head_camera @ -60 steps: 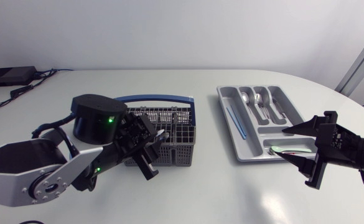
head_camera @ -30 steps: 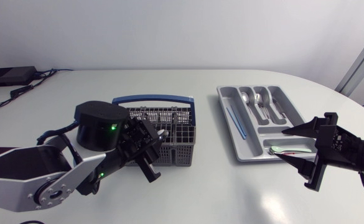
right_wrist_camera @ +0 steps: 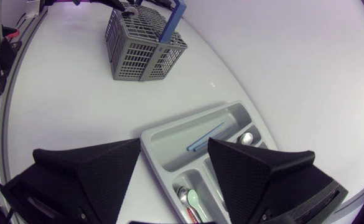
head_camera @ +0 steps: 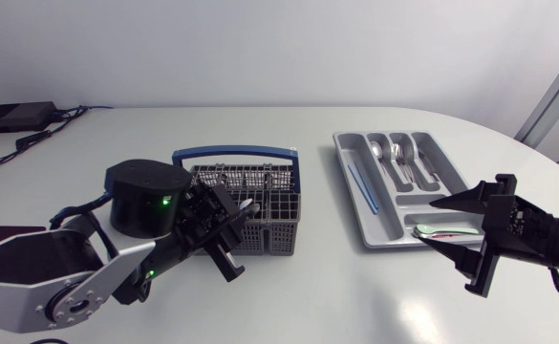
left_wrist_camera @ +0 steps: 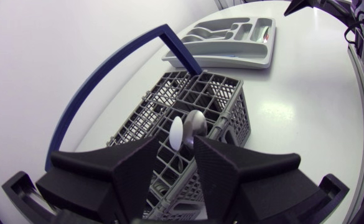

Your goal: Unload the cutlery basket into the drawer organizer.

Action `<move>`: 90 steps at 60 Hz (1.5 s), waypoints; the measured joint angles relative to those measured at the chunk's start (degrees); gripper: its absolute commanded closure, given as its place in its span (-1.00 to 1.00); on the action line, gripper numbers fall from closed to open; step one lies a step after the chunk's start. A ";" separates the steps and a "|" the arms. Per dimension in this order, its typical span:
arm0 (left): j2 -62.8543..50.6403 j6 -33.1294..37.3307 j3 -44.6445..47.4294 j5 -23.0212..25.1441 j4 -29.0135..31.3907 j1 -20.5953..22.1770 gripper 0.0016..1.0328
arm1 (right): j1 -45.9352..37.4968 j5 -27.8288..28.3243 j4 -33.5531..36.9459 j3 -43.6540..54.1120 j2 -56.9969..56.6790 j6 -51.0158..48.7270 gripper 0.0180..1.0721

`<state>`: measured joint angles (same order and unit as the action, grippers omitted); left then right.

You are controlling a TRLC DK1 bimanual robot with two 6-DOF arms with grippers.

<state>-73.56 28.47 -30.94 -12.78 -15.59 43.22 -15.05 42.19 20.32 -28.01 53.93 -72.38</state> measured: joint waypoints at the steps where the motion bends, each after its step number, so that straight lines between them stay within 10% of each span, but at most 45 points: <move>1: -0.02 0.00 0.04 -0.04 -0.07 0.00 0.19 | 0.00 0.00 0.02 0.00 -0.13 0.00 -0.50; 24: -2.69 -0.04 0.26 -2.80 -4.39 0.55 0.19 | 0.00 0.00 0.04 0.02 -1.22 0.02 -0.50; 43: -4.37 -0.04 0.31 -4.15 -5.97 1.62 0.89 | 0.00 -0.02 0.26 0.02 -1.88 0.22 -0.50; 90: 5.03 0.00 2.43 -5.33 -6.16 3.15 0.89 | 0.02 -0.02 0.44 0.17 -1.88 0.20 -0.50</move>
<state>-68.53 28.47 -28.51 -18.11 -21.76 46.37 -15.03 42.17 20.75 -27.83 52.05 -72.18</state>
